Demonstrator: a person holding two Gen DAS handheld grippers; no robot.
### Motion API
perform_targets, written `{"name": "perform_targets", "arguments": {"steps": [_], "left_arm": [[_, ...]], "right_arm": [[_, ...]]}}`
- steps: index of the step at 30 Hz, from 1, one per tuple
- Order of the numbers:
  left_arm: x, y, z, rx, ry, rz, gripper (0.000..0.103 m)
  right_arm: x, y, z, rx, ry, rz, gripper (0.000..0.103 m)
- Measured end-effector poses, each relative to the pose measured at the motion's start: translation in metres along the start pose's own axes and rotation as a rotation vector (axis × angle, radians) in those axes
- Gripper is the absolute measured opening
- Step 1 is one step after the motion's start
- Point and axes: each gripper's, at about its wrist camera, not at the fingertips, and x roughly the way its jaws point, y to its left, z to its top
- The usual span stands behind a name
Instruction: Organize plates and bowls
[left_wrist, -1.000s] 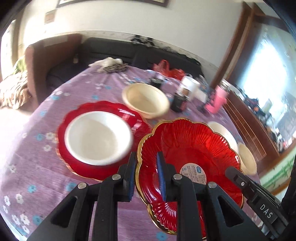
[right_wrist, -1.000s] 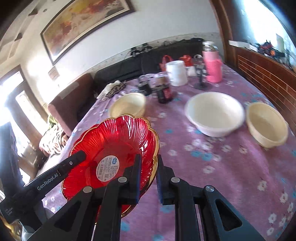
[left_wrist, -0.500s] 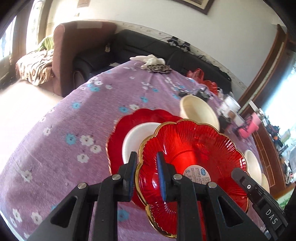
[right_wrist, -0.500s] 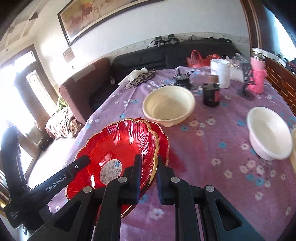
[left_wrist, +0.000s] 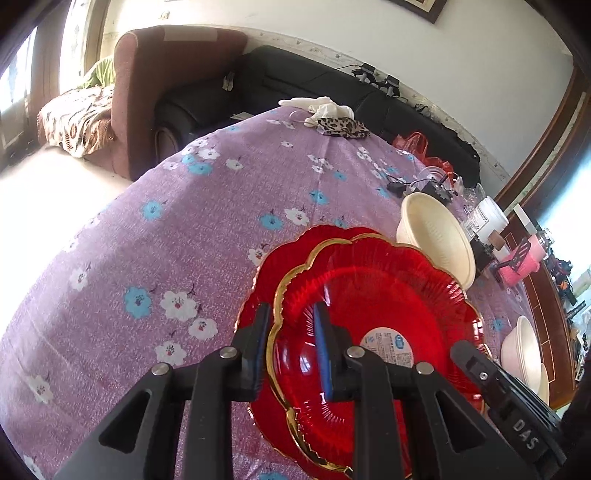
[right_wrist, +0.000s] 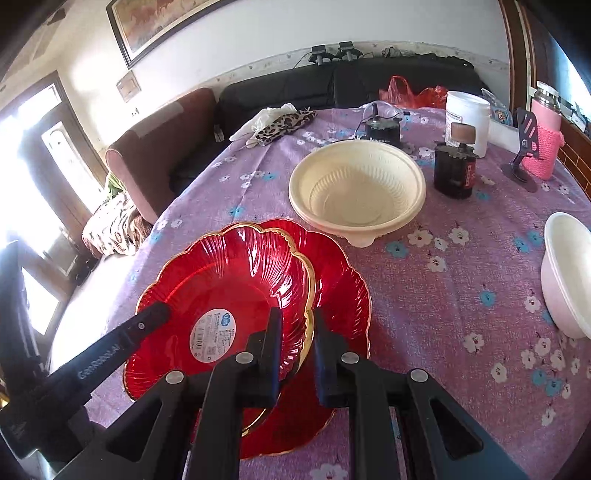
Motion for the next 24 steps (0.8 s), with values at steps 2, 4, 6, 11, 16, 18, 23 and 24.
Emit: {"name": "perform_targets", "arguments": {"steps": [2,4,6,11,16,18,23,24], "left_arm": [[-0.002,-0.001,0.001,-0.002,-0.003,-0.018,0.032],[-0.007,-0.003,0.001,-0.005,-0.011,-0.033,0.041],[-0.015,-0.008,0.001,0.021,-0.031,-0.027,0.047],[-0.043,-0.023,-0.002,0.078,-0.109,0.025,0.059],[-0.074,-0.039,-0.008,0.128,-0.181,0.060,0.065],[-0.087,-0.047,-0.011,0.150,-0.206,0.066,0.067],[-0.111,-0.071,-0.023,0.216,-0.252,0.072,0.073],[-0.116,-0.077,-0.027,0.227,-0.258,0.068,0.074]], "right_arm": [[0.004,0.000,0.001,0.002,0.008,0.010,0.018],[0.004,0.000,0.001,0.012,0.012,0.020,0.018],[0.001,0.001,0.000,0.013,0.012,0.037,0.028],[-0.020,0.003,0.001,-0.005,-0.061,0.028,0.059],[-0.043,-0.009,-0.002,0.028,-0.095,0.029,0.059],[-0.055,-0.017,-0.007,0.047,-0.105,0.030,0.060],[-0.083,-0.036,-0.019,0.077,-0.134,0.025,0.064],[-0.089,-0.041,-0.022,0.085,-0.142,0.024,0.065]]}}
